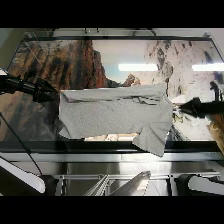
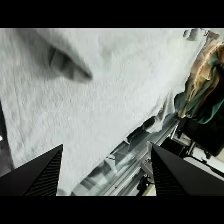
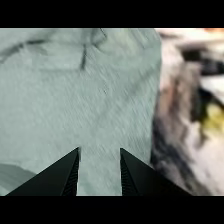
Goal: Fold the shirts.
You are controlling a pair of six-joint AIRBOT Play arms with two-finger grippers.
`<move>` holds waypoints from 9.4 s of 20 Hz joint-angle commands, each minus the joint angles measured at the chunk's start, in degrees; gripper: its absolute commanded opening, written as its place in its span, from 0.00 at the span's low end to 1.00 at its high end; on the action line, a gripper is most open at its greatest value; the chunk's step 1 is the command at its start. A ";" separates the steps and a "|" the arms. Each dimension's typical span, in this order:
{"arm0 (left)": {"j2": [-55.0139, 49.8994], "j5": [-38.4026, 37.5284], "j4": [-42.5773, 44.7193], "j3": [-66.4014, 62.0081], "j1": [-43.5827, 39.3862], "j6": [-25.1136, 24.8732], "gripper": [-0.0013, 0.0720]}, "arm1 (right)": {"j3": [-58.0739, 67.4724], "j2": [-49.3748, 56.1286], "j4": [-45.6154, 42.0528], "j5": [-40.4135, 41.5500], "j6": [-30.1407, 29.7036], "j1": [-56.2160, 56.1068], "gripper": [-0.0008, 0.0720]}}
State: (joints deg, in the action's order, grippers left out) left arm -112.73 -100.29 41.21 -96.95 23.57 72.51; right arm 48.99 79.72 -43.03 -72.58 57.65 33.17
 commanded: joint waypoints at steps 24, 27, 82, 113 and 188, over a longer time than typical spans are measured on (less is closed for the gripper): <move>35.76 35.74 10.19 60.24 0.11 -7.74 0.80 | -29.59 -9.22 13.40 16.17 -2.43 -14.71 0.03; 32.63 36.52 9.79 58.49 -3.34 -7.72 0.80 | -29.59 -9.22 15.21 14.51 -4.04 -14.71 0.03; -0.72 9.20 1.09 14.93 1.97 -6.01 0.06 | 4.94 15.04 33.77 25.35 -16.17 -22.53 0.03; 3.58 27.89 3.30 10.80 -34.93 -3.08 0.02 | 12.26 11.30 14.62 8.74 -2.69 -22.43 0.03; 42.18 16.00 -9.66 19.54 2.78 -10.32 0.97 | 36.00 28.09 28.39 12.28 11.32 -58.01 0.03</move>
State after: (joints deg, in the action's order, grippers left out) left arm -70.57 -84.03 31.46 -77.41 26.37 62.19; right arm 84.66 112.60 -16.32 -59.05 70.04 -25.98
